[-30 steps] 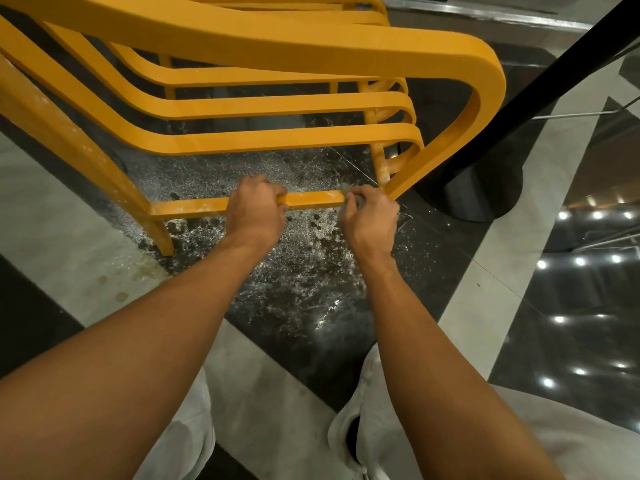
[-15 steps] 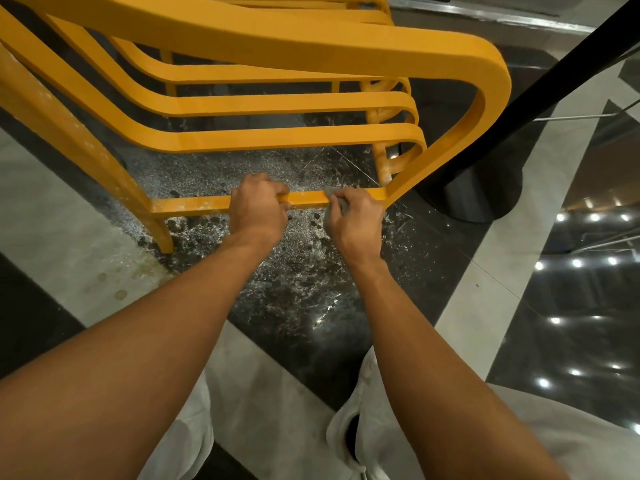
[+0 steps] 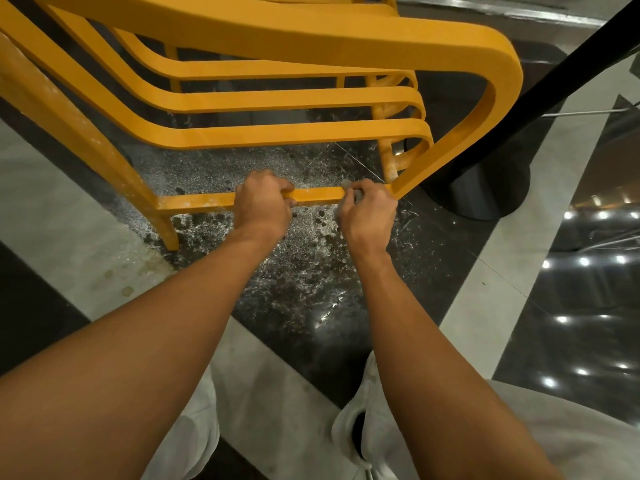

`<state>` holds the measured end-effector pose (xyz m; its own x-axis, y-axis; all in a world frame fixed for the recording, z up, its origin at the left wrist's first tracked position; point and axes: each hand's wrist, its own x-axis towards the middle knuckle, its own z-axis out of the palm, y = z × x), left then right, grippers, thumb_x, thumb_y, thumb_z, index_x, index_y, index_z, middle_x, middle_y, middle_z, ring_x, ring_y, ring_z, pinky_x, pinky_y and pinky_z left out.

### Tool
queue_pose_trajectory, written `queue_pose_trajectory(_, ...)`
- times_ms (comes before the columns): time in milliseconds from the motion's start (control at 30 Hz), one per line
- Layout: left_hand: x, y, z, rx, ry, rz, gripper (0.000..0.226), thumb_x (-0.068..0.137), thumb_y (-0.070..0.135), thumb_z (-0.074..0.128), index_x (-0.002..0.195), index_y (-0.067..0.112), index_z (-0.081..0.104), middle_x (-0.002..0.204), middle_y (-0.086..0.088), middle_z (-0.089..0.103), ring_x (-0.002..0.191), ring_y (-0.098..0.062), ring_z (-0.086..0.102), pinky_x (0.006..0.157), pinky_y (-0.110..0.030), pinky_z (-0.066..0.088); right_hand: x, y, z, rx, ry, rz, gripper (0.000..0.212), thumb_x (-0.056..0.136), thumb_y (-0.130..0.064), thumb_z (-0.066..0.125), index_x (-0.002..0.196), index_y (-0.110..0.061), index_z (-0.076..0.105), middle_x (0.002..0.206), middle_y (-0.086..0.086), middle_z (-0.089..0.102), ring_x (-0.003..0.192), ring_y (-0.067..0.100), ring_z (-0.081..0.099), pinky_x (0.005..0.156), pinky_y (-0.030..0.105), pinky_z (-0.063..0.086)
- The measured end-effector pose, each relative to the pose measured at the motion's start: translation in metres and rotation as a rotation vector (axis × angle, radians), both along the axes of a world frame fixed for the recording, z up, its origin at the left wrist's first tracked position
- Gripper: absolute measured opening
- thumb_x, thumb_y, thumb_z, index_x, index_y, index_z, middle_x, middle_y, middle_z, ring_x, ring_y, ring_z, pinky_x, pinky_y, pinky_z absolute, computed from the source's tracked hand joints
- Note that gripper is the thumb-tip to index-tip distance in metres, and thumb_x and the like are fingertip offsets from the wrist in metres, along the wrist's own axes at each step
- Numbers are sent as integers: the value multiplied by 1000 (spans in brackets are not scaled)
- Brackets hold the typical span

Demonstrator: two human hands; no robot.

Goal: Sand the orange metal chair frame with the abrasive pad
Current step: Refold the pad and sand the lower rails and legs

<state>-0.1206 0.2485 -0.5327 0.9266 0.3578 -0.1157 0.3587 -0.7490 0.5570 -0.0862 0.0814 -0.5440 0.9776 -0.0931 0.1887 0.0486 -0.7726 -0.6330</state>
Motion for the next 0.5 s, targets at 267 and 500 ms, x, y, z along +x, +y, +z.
queue_pose_trajectory(267,2,2,-2,-16,8,9,30,93,21,80,123,20,77,119,0,72,112,-23,62,105,-42,54,0,-8,6,-43,23,52,13,97,-15,68,98,-8,78,89,6,71,73,16,60,69,35,58)
queue_pose_trajectory(500,3,2,-3,-24,7,11,31,93,20,80,124,19,77,118,0,73,108,-22,64,102,-42,56,-2,-2,7,-121,-6,135,16,96,-16,72,104,-4,79,113,6,56,83,15,58,77,33,59)
